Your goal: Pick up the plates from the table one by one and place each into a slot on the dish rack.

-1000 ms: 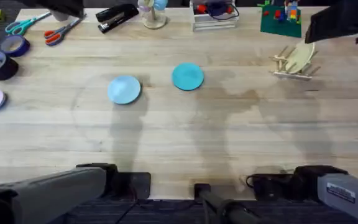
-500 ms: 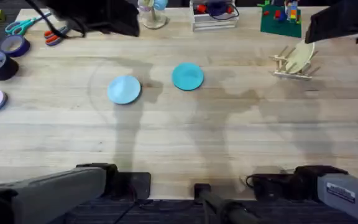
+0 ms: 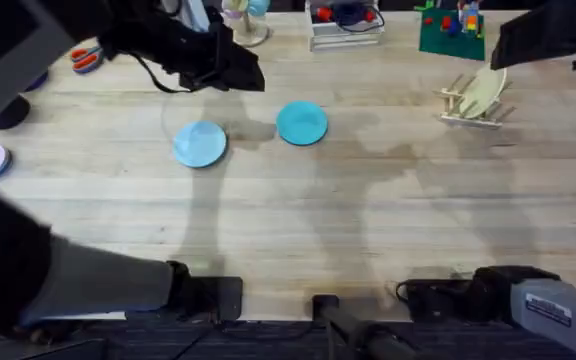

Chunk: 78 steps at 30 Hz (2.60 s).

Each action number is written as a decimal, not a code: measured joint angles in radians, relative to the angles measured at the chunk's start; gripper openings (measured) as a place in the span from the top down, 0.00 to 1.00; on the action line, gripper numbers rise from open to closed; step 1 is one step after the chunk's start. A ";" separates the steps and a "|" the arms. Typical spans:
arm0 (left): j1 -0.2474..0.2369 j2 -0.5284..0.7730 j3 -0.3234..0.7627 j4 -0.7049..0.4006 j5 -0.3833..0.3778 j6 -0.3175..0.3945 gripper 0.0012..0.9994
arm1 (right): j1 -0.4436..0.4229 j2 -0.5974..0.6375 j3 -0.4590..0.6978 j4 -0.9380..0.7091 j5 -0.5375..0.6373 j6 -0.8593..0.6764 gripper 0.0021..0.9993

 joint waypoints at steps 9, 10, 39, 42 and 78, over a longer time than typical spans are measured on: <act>-0.022 0.172 0.000 0.056 0.031 0.000 0.96 | 0.000 0.000 0.000 0.000 0.000 0.000 0.00; -0.030 0.189 0.000 0.066 0.033 -0.001 0.96 | 0.000 0.000 0.000 0.000 0.000 0.000 0.00; -0.076 0.340 0.000 0.201 0.093 -0.038 0.96 | 0.000 0.000 0.000 -0.002 0.000 0.000 0.00; -0.076 0.346 0.000 0.205 0.097 -0.038 0.96 | 0.000 0.000 0.000 -0.002 0.000 0.000 0.00; -0.063 0.494 0.008 0.276 0.212 -0.076 0.96 | 0.069 0.157 -0.002 0.131 -0.187 0.128 0.00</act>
